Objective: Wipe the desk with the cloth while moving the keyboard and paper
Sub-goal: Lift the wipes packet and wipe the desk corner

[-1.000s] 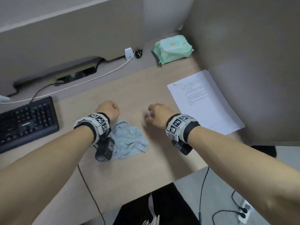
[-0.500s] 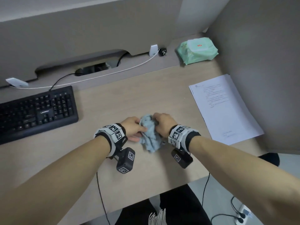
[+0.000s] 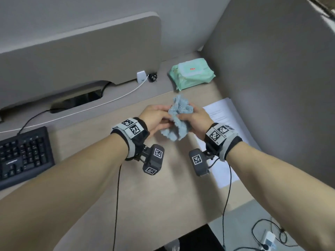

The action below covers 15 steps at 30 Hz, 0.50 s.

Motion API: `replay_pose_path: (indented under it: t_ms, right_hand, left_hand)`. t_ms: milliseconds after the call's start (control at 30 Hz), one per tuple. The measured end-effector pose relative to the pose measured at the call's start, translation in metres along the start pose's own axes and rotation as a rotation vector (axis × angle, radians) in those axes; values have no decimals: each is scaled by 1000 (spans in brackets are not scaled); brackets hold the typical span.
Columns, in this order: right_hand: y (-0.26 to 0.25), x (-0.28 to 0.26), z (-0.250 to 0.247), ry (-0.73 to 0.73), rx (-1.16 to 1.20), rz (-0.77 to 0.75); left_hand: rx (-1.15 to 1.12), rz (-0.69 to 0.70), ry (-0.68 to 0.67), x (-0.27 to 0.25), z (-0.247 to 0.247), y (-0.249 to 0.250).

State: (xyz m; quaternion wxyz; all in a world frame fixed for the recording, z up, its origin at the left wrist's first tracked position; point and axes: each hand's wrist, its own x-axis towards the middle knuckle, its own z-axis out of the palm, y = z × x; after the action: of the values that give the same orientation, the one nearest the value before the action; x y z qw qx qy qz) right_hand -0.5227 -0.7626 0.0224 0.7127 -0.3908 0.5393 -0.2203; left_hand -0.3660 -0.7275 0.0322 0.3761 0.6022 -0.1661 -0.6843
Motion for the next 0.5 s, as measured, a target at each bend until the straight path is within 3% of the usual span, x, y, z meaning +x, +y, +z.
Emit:
replay_pose_path:
  t_ms: [67, 200, 300, 500]
  right_hand:
    - [-20, 18, -36, 141, -92, -61]
    - [-57, 50, -94, 321, -305, -197]
    - [-73, 71, -120, 405, -435, -237]
    - [-70, 106, -127, 434, -607, -263]
  left_hand:
    - [151, 44, 67, 21, 18, 16]
    - [747, 269, 388, 72, 31, 36]
    - [1127, 336, 407, 107, 41, 49]
    - [1532, 433, 409, 163, 64, 74]
